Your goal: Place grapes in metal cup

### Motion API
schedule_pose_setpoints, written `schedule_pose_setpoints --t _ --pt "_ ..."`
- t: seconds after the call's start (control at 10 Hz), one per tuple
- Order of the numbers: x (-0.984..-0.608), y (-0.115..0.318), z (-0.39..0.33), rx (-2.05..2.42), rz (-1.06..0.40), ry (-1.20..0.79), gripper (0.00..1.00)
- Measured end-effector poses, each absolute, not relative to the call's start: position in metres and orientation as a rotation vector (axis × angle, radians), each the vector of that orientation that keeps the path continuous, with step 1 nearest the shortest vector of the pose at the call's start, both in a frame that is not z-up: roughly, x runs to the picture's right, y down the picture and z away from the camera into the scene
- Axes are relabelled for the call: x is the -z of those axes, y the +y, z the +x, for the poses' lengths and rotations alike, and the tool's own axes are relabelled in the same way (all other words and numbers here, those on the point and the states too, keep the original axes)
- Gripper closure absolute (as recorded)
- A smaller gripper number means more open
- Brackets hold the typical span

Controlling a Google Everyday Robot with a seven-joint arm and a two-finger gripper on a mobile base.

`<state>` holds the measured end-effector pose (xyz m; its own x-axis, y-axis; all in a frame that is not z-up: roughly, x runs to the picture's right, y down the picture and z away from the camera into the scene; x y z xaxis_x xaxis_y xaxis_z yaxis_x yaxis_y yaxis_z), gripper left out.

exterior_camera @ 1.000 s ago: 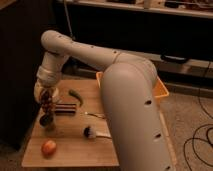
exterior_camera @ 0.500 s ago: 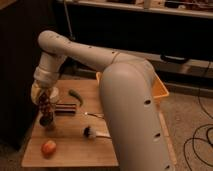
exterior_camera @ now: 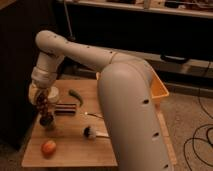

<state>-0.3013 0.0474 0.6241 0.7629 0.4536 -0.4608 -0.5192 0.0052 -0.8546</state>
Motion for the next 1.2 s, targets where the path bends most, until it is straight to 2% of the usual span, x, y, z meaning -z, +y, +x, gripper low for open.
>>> schedule_pose_setpoints --t 0.5,1.2 --pt "-0.628 0.053 -0.311 -0.734 -1.385 0.047 1.00" --pt "-0.654 0.060 -0.315 -0.717 -1.416 0.036 1.00"
